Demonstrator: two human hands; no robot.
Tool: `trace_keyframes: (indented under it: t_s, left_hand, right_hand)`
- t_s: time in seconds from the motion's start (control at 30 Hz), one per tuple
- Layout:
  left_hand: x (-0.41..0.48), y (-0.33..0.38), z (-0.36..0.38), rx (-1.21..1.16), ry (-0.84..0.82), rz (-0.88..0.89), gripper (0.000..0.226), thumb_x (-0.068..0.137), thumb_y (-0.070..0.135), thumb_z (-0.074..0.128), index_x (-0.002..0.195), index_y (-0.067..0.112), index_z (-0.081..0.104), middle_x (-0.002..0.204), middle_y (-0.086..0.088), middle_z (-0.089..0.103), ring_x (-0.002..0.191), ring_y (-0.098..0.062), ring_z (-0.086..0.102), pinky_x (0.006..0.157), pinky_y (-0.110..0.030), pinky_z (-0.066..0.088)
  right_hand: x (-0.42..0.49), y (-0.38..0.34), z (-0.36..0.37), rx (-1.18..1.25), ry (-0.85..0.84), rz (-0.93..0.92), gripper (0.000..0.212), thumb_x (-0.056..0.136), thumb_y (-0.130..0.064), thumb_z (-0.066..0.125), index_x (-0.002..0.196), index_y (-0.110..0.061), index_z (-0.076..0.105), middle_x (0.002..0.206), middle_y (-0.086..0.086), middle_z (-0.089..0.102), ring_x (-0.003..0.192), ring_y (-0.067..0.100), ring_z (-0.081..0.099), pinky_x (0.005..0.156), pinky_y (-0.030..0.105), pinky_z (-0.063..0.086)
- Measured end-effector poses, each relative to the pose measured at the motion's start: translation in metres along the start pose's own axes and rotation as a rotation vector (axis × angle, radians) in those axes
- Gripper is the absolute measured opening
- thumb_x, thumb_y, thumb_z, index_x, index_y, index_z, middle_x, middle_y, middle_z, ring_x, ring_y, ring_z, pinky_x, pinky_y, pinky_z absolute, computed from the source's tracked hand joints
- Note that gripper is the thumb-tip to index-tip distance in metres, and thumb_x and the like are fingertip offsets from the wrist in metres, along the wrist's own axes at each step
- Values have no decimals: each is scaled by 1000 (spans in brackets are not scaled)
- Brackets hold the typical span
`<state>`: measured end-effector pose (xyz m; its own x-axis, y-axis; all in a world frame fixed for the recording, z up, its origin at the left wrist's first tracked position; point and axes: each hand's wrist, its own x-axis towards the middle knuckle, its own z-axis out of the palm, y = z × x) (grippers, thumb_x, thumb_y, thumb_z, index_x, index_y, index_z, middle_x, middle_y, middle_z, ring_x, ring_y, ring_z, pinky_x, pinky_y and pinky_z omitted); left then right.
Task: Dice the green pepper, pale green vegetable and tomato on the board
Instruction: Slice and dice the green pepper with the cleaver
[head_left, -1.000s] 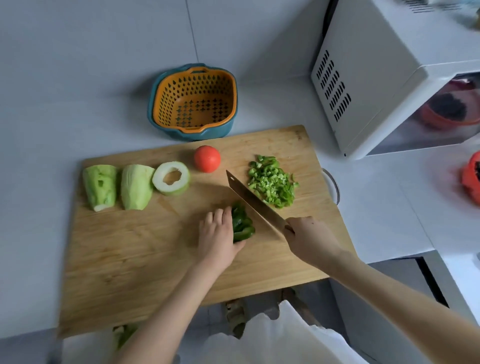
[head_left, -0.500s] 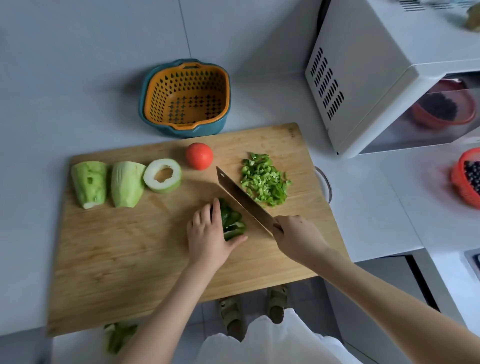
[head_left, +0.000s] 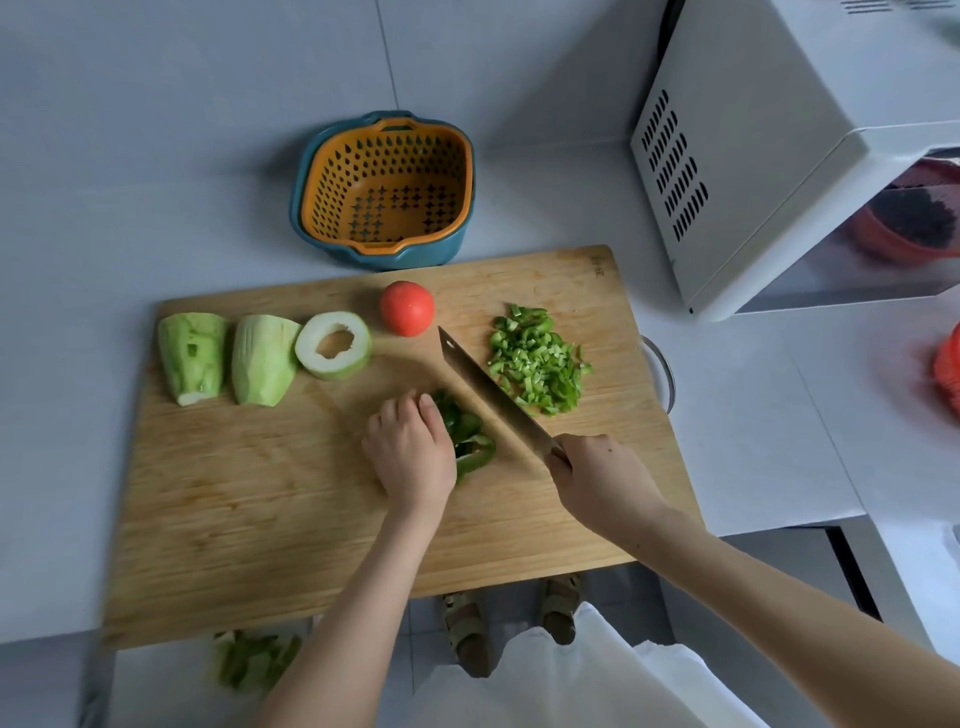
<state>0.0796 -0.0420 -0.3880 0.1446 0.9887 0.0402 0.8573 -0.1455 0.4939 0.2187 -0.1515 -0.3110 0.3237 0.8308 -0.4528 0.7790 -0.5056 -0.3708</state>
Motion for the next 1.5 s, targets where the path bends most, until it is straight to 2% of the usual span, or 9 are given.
trace_keyframes:
  t_s: [0.17,0.27,0.4,0.6,0.8,0.97,1.27,1.4,1.5]
  left_hand:
    - [-8,8,12,154,57,87,32,93,23,38,79,7,63,76,-9,60,68,-30,54,58,-34,38]
    - [-12,4,18,198,116,149,24,90,19,43,74,9,57,73,-6,57,66,-27,51,56,-33,34]
    - [-14,3,19,195,150,201,25,89,19,43,68,11,53,69,-4,55,65,-26,48,57,-33,34]
    - [-12,0,21,205,145,239,24,87,20,42,72,11,57,72,-3,57,65,-25,47,57,-32,33]
    - [-9,-4,23,195,137,263,23,87,20,42,79,10,61,82,-3,63,67,-25,48,57,-32,32]
    - [-9,-4,24,188,123,256,19,85,19,45,78,11,60,80,-3,61,67,-25,47,56,-32,33]
    - [-9,-2,21,157,142,224,20,85,18,44,70,12,57,72,-2,56,65,-25,46,56,-31,30]
    - [-9,-4,24,155,121,213,19,86,18,46,74,11,60,78,-3,61,66,-25,47,56,-33,34]
    - [-9,-5,25,161,121,232,22,86,19,43,76,11,61,83,-3,64,67,-25,47,56,-32,33]
  right_hand:
    - [-9,-11,-11,-11,-29,-10,39,98,-25,36,60,-26,28,60,-6,40,52,12,36,45,24,27]
    - [-7,-15,-12,-42,-63,-5,38,99,-25,35,61,-25,29,62,-5,40,55,15,39,48,27,30]
    - [-4,-15,-13,-52,-100,16,28,99,-24,35,72,-18,41,64,-5,41,56,14,41,47,24,31]
    - [-3,-21,-16,-48,-78,43,38,98,-24,36,61,-24,30,62,-5,41,55,13,39,46,23,29]
    - [2,-30,-20,-83,-85,29,37,98,-24,36,61,-22,31,62,-3,40,56,16,40,46,25,28]
    - [0,-29,-26,-83,-134,66,36,97,-22,37,61,-21,32,63,-3,41,54,13,38,47,24,29]
    - [30,-34,8,53,-84,102,29,97,-23,39,71,-14,48,65,0,47,61,20,48,46,25,32]
    - [11,-29,-7,7,-33,68,38,97,-23,39,60,-18,36,59,-2,41,52,14,37,45,25,26]
    - [0,-29,-11,-37,-73,73,39,97,-23,38,58,-21,31,60,-3,39,52,13,35,46,25,26]
